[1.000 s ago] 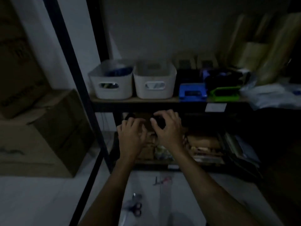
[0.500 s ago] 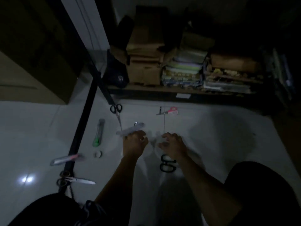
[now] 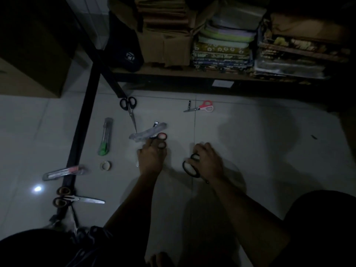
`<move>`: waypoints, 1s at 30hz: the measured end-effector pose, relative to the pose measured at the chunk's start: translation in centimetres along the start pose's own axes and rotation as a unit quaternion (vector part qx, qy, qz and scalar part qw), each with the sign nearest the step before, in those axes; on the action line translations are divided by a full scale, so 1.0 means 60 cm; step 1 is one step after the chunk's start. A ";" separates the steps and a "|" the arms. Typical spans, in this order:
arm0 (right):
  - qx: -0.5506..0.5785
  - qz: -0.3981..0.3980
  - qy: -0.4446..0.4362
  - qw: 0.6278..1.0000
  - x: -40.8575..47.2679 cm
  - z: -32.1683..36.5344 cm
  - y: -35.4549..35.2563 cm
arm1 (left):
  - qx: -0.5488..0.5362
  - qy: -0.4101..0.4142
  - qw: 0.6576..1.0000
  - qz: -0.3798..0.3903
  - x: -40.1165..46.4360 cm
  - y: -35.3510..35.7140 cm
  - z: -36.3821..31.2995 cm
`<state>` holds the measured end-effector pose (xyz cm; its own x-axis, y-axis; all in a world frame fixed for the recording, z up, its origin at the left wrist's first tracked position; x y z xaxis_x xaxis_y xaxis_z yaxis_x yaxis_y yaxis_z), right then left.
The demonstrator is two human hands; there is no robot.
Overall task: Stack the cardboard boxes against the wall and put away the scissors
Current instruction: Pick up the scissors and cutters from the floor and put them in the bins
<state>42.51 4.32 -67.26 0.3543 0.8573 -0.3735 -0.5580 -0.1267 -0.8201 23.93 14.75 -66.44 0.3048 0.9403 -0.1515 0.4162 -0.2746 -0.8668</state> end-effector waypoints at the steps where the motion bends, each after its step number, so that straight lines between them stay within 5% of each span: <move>1: 0.009 -0.011 0.015 1.000 0.005 -0.001 -0.003 | 0.027 0.003 1.000 0.005 0.006 -0.002 0.003; 11: -0.053 -0.024 0.070 0.996 0.029 -0.007 -0.002 | 0.131 0.031 0.987 0.083 0.018 0.016 0.006; 14: -0.052 -0.035 -0.001 0.998 0.016 0.005 -0.013 | 0.105 0.010 0.991 0.080 0.016 0.012 0.015; 19: -0.119 0.058 -0.168 0.977 0.000 0.035 0.018 | 0.064 -0.013 0.994 0.088 0.018 0.016 0.034; 30: -0.141 0.042 -0.155 0.977 0.011 0.033 -0.005 | -0.120 -0.053 0.991 0.009 0.012 -0.051 0.032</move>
<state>41.43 5.88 -66.38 0.0479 0.9424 -0.3311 -0.3305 -0.2978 -0.8956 21.23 16.64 -64.82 0.2275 0.9474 -0.2252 0.6067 -0.3188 -0.7282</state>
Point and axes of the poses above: each hand's wrist, its own x-axis towards the middle knuckle, its own y-axis out of the palm, z = x × y, the point moved 8 cm from there along x, towards the middle knuckle, and after that the axes turned 3 degrees about z, right-handed, at the moved point
